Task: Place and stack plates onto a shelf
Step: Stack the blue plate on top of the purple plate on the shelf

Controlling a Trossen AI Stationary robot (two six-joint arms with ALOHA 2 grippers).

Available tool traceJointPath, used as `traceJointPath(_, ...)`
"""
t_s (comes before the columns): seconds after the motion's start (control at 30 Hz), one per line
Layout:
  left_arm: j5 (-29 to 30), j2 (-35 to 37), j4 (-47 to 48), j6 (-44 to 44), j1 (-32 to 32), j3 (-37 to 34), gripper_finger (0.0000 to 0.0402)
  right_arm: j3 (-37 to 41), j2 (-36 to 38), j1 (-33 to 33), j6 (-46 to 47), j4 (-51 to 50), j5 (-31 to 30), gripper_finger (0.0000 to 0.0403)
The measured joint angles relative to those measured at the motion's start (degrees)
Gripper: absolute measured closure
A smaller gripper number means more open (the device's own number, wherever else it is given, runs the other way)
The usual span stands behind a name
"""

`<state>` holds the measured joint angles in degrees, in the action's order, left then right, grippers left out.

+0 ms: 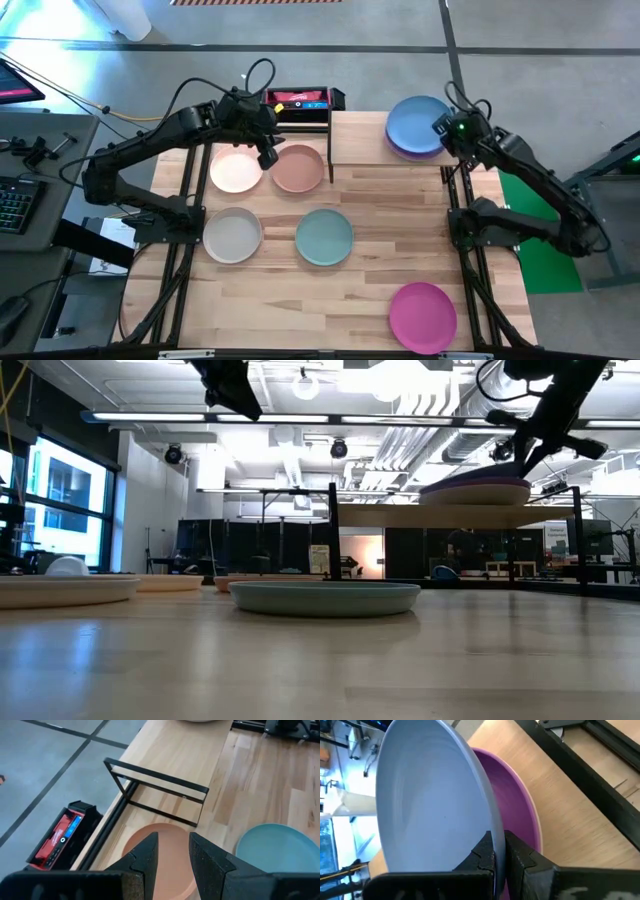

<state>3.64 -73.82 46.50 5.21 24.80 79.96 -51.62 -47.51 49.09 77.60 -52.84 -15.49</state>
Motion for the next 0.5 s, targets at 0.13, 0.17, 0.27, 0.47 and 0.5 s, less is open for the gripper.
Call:
traceJointPath(0.13, 0.0, 0.0, 0.0, 0.0, 0.0, 0.0, 0.0304, 0.0, -1.0, 0.0, 0.0, -0.3, 1.3, 0.0403)
traceJointPath(0.17, 0.0, 0.0, 0.0, 0.0, 0.0, 0.0, 0.0304, 0.0, -1.2, 0.0, 0.0, -0.3, 1.7, 0.0402)
traceJointPath(0.27, 0.0, 0.0, 0.0, 0.0, 0.0, 0.0, 0.0304, 0.0, -1.8, 0.0, -0.5, -0.4, 2.2, 0.0398)
traceJointPath(0.47, 0.0, 0.0, 0.0, 0.0, 0.0, 0.0, 0.0304, 0.0, -2.0, 0.0, -1.6, -0.8, 2.3, 0.0361)
traceJointPath(0.5, 0.0, 0.0, 0.0, 0.0, 0.0, 0.0, 0.0304, 0.0, -2.0, 0.0, -1.8, -0.9, 2.3, 0.0353)
